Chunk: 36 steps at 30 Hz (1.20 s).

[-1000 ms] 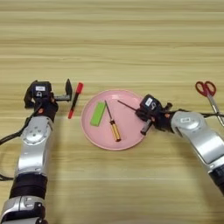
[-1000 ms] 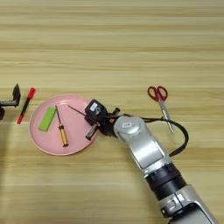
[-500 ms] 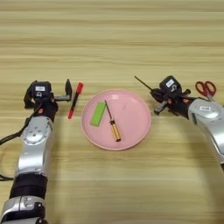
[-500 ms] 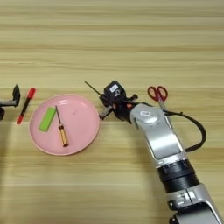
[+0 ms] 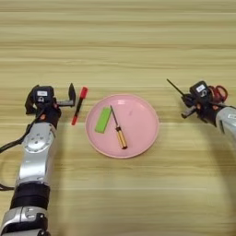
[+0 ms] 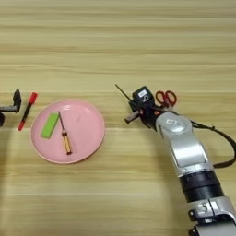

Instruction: Move the objects on the table

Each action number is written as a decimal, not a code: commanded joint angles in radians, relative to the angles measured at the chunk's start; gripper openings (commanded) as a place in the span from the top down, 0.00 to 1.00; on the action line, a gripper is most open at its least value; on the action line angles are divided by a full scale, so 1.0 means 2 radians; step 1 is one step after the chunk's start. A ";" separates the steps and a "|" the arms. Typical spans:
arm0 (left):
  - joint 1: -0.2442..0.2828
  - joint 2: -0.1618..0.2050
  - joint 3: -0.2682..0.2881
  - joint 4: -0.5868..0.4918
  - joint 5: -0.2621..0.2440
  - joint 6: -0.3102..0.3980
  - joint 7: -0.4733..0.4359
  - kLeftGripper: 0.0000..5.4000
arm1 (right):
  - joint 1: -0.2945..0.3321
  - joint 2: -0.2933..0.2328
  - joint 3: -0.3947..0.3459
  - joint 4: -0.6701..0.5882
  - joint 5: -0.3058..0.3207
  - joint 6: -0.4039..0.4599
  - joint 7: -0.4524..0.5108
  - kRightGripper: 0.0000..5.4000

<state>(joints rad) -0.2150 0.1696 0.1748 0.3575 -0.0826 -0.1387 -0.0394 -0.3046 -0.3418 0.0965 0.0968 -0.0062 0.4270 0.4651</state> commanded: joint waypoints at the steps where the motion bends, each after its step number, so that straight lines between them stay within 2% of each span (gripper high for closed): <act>1: -0.001 0.001 0.002 0.001 0.002 0.002 0.003 0.00 | 0.006 -0.005 -0.003 0.009 0.000 -0.003 -0.002 0.99; 16: -0.001 0.000 0.003 0.002 0.002 0.002 0.004 0.00 | 0.005 -0.006 0.003 0.051 -0.006 -0.019 0.000 0.99; 17: -0.001 0.000 0.003 0.002 0.002 0.002 0.004 0.00 | 0.005 -0.006 0.004 0.051 -0.006 -0.019 0.000 0.94; 19: -0.002 0.000 0.003 0.002 0.002 0.002 0.004 0.00 | 0.004 -0.006 0.003 0.052 -0.006 -0.019 0.000 0.89; 36: -0.003 -0.001 0.001 0.002 0.003 0.003 0.005 0.00 | 0.004 0.001 -0.005 0.020 0.006 -0.010 -0.003 0.58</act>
<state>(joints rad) -0.2151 0.1695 0.1810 0.3575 -0.0827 -0.1387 -0.0335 -0.2904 -0.3424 0.0939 0.1516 -0.0014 0.4005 0.4636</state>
